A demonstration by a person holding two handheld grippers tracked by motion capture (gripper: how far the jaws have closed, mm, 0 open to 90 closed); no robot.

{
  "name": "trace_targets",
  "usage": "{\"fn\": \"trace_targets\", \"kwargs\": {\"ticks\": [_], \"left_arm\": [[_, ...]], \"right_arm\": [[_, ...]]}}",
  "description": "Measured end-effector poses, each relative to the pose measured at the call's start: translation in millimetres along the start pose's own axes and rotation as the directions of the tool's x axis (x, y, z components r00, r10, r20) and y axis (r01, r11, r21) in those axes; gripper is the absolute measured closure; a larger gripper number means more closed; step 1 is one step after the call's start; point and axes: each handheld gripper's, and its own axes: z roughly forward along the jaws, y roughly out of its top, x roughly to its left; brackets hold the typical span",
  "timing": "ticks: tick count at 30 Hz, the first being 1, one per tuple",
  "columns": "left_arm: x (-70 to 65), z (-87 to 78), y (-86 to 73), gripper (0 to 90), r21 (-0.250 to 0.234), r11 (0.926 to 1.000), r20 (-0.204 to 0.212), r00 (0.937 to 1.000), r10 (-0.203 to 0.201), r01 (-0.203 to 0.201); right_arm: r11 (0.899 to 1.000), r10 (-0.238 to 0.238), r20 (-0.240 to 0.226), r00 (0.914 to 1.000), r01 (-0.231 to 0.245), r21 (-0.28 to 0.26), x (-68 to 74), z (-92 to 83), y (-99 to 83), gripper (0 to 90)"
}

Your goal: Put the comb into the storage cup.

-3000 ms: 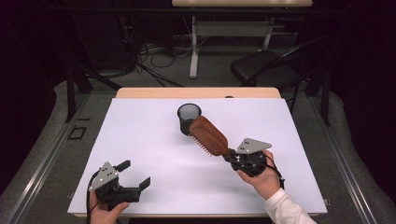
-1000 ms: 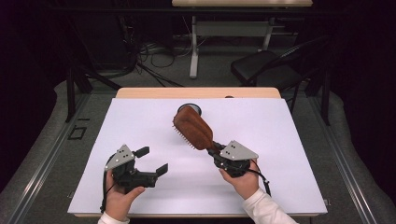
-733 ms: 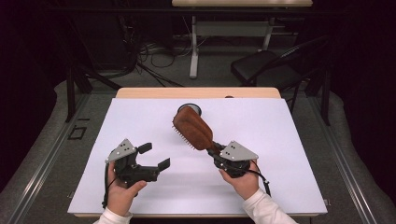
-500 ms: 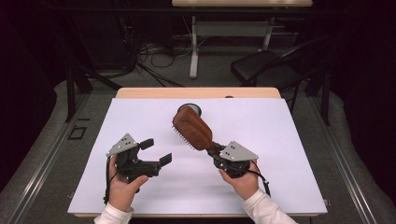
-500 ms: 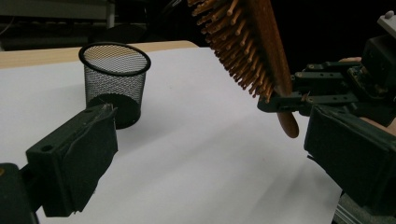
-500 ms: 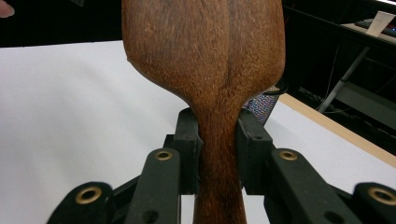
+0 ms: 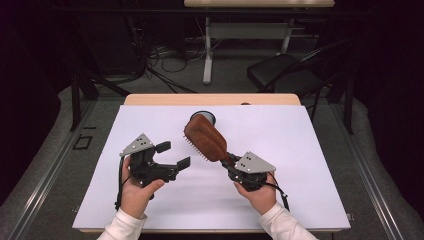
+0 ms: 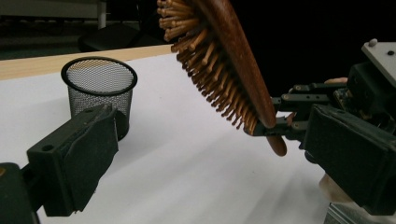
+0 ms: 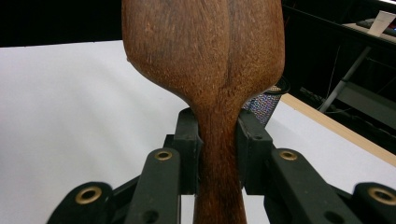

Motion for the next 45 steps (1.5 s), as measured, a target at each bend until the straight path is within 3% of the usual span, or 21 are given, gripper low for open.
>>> {"fn": "trace_targets", "kwargs": {"ticks": [8,18,36,45], "left_arm": [[-2.1,8.6,14.4,4.1,0.001,0.9998,0.005,0.9998,-0.018,0.018],[-4.1,20.8,24.7,4.1,0.038,0.999,0.007,0.9997,-0.024,0.024],[-3.5,40.4,34.6,6.9,0.089,0.9924,0.012,0.9961,-0.087,0.086],[-0.1,48.1,36.0,8.2,0.096,0.986,0.03,0.9898,-0.139,0.136]], "right_arm": [[1.0,0.002,-0.002,1.0,-0.002,-0.002,0.8,0.4,-0.1,73.0],[1.0,0.001,-0.003,1.0,-0.001,-0.006,1.2,0.2,0.1,73.0],[1.0,-0.002,-0.008,1.0,0.002,-0.007,3.5,1.1,-0.2,73.0],[1.0,-0.002,-0.006,1.0,0.002,-0.009,3.7,0.9,-0.1,73.1]]}}
